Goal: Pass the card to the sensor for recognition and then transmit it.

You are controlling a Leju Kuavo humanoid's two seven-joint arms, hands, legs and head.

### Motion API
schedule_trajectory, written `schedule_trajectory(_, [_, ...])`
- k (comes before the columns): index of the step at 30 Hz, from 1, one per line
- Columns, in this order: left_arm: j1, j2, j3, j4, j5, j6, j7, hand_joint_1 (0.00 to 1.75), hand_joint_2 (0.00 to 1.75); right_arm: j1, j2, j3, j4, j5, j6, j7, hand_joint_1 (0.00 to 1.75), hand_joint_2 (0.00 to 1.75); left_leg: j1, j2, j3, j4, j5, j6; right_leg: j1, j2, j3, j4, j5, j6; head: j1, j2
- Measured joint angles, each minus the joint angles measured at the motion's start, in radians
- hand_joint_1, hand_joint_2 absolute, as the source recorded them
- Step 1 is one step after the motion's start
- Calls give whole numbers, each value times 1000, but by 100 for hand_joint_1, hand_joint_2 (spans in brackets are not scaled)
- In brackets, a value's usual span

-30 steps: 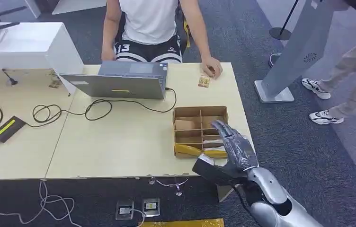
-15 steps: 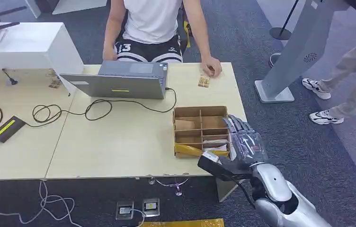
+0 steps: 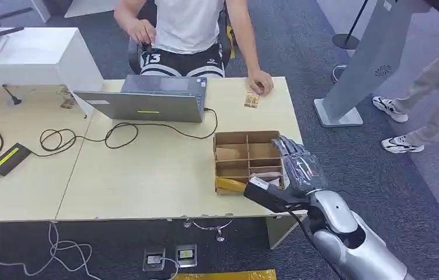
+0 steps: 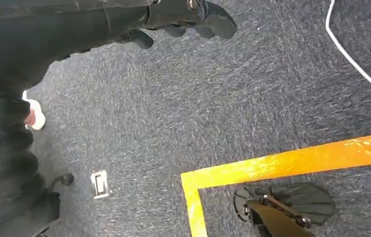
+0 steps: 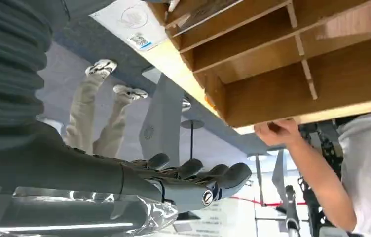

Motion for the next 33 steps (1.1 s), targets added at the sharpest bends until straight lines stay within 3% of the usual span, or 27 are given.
schedule_trajectory(11, [-5,-1,0,0,-2,6,0,0,175,-49,53,35,131,-29,-3,-15,0,175,0,-2,0,0,0,0,0,-1,0,0,0,0,0,0])
schedule_trajectory(33, [-5,0,0,0,-14,0,0,0,175,-53,62,63,197,-49,-24,11,0,175,0,-2,0,0,0,0,0,-1,0,0,0,0,0,0])
